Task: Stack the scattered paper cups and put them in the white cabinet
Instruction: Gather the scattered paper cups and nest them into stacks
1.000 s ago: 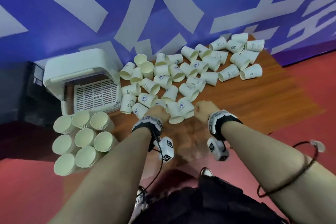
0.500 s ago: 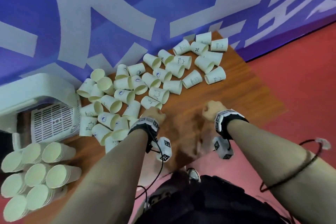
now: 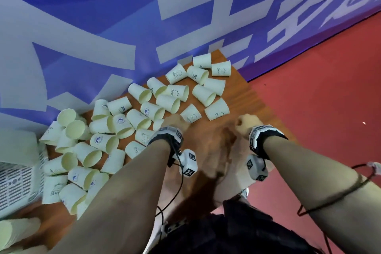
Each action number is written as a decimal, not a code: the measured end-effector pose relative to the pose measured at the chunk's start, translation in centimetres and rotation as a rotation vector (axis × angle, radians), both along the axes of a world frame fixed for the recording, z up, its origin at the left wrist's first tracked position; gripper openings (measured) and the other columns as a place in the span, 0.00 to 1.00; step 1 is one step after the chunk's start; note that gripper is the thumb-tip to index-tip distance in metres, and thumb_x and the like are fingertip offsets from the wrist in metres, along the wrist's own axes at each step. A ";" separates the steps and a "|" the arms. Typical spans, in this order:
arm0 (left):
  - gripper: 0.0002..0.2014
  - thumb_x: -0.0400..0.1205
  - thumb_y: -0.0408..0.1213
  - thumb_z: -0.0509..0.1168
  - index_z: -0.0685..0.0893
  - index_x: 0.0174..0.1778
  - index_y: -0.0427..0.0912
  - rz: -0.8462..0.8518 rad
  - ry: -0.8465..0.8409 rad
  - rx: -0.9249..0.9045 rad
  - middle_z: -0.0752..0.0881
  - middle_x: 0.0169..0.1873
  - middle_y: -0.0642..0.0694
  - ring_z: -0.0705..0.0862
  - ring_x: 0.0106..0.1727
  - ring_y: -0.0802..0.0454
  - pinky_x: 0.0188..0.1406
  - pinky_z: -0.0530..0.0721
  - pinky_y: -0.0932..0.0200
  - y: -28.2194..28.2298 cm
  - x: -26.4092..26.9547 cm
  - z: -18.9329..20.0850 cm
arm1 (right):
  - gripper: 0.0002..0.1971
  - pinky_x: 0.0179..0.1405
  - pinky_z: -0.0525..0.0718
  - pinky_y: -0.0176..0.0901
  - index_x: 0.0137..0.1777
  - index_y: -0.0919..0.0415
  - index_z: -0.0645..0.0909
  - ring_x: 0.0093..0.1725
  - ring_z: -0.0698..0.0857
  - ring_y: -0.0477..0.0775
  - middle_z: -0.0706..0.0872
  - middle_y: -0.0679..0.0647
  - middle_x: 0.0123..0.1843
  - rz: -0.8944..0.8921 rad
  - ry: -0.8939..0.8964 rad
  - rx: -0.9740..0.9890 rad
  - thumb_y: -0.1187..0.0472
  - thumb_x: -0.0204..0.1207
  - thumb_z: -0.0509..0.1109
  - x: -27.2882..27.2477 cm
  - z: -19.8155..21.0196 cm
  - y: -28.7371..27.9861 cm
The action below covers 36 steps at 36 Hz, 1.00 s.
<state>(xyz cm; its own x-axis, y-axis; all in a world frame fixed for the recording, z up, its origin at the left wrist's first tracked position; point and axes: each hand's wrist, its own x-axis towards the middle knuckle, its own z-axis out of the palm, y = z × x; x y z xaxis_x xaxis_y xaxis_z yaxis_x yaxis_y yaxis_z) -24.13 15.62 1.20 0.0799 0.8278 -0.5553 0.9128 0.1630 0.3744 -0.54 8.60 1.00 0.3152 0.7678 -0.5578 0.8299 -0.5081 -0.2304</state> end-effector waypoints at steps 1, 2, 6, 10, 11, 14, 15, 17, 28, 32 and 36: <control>0.15 0.82 0.44 0.65 0.89 0.54 0.37 0.017 0.004 0.015 0.89 0.51 0.39 0.87 0.53 0.40 0.46 0.82 0.55 0.6 0.8 -0.1 | 0.09 0.37 0.81 0.43 0.47 0.60 0.87 0.43 0.86 0.62 0.88 0.60 0.46 0.017 -0.001 0.002 0.59 0.76 0.65 1.0 -0.4 1.0; 0.14 0.81 0.45 0.65 0.89 0.50 0.37 0.037 0.007 0.025 0.90 0.47 0.40 0.87 0.49 0.41 0.43 0.82 0.55 1.2 1.7 -0.3 | 0.10 0.36 0.82 0.42 0.46 0.61 0.88 0.42 0.85 0.62 0.88 0.60 0.45 0.035 0.000 0.011 0.60 0.76 0.65 2.1 -0.6 2.0; 0.14 0.79 0.45 0.64 0.85 0.40 0.35 0.134 0.050 0.064 0.88 0.40 0.36 0.79 0.35 0.45 0.32 0.74 0.58 3.3 5.0 -0.9 | 0.11 0.34 0.78 0.41 0.43 0.64 0.87 0.36 0.80 0.60 0.87 0.61 0.41 0.088 0.009 0.031 0.63 0.76 0.63 6.3 -1.3 6.1; 0.18 0.81 0.47 0.63 0.77 0.28 0.42 0.152 0.113 0.055 0.81 0.29 0.42 0.76 0.31 0.47 0.30 0.71 0.57 5.4 9.0 -0.1 | 0.09 0.38 0.78 0.41 0.46 0.56 0.87 0.37 0.80 0.61 0.87 0.61 0.46 0.083 0.029 0.067 0.60 0.75 0.64 10.7 -1.9 9.6; 0.18 0.81 0.48 0.62 0.74 0.28 0.43 0.150 0.127 0.044 0.78 0.27 0.45 0.74 0.30 0.49 0.28 0.68 0.58 6.0 10.1 0.3 | 0.09 0.38 0.77 0.41 0.47 0.56 0.87 0.38 0.81 0.62 0.88 0.61 0.47 0.084 0.038 0.071 0.60 0.75 0.64 11.7 -2.0 10.5; 0.13 0.80 0.50 0.63 0.79 0.39 0.43 0.127 0.158 0.000 0.78 0.31 0.48 0.77 0.33 0.49 0.25 0.66 0.59 7.9 12.9 0.7 | 0.11 0.40 0.79 0.42 0.50 0.59 0.87 0.43 0.83 0.64 0.87 0.63 0.49 0.091 0.064 0.056 0.61 0.75 0.64 14.1 -2.1 13.1; 0.13 0.79 0.51 0.64 0.81 0.43 0.43 0.112 0.171 -0.013 0.79 0.34 0.48 0.78 0.35 0.48 0.27 0.69 0.59 8.6 13.8 0.8 | 0.11 0.41 0.79 0.43 0.50 0.60 0.87 0.43 0.83 0.65 0.88 0.64 0.49 0.088 0.072 0.056 0.62 0.75 0.64 14.7 -2.1 14.0; 0.16 0.78 0.52 0.64 0.83 0.48 0.42 0.065 0.200 -0.012 0.81 0.37 0.47 0.79 0.39 0.46 0.33 0.73 0.57 9.9 15.4 0.4 | 0.11 0.42 0.80 0.43 0.50 0.60 0.87 0.44 0.83 0.65 0.88 0.64 0.50 0.082 0.084 0.068 0.62 0.74 0.64 15.7 -2.2 15.9; 0.30 0.73 0.55 0.72 0.74 0.65 0.44 -0.008 0.321 0.078 0.72 0.63 0.43 0.75 0.65 0.40 0.58 0.81 0.44 14.9 20.6 -4.5 | 0.15 0.55 0.86 0.51 0.51 0.64 0.87 0.56 0.86 0.63 0.90 0.60 0.53 0.036 0.270 0.116 0.51 0.75 0.73 14.9 -4.5 25.8; 0.32 0.72 0.53 0.73 0.71 0.67 0.43 -0.049 0.301 0.126 0.70 0.65 0.42 0.73 0.67 0.40 0.56 0.79 0.45 15.4 21.2 -6.1 | 0.20 0.49 0.82 0.42 0.56 0.56 0.86 0.57 0.86 0.59 0.89 0.55 0.57 0.014 0.330 0.110 0.45 0.70 0.77 13.7 -6.6 27.1; 0.30 0.71 0.52 0.71 0.71 0.66 0.43 -0.032 0.241 0.154 0.69 0.64 0.42 0.72 0.67 0.39 0.56 0.80 0.45 15.8 21.7 -6.8 | 0.18 0.42 0.79 0.37 0.57 0.55 0.87 0.54 0.88 0.59 0.90 0.55 0.55 -0.001 0.347 0.120 0.50 0.68 0.76 12.5 -7.8 27.0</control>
<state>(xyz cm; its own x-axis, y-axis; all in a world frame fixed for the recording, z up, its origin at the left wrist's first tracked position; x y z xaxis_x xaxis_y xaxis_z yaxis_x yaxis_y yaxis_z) -2.42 31.37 -5.62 -0.0112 0.9028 -0.4299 0.9823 0.0904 0.1642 11.98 35.64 -6.78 0.1241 0.8339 -0.5378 0.6916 -0.4613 -0.5557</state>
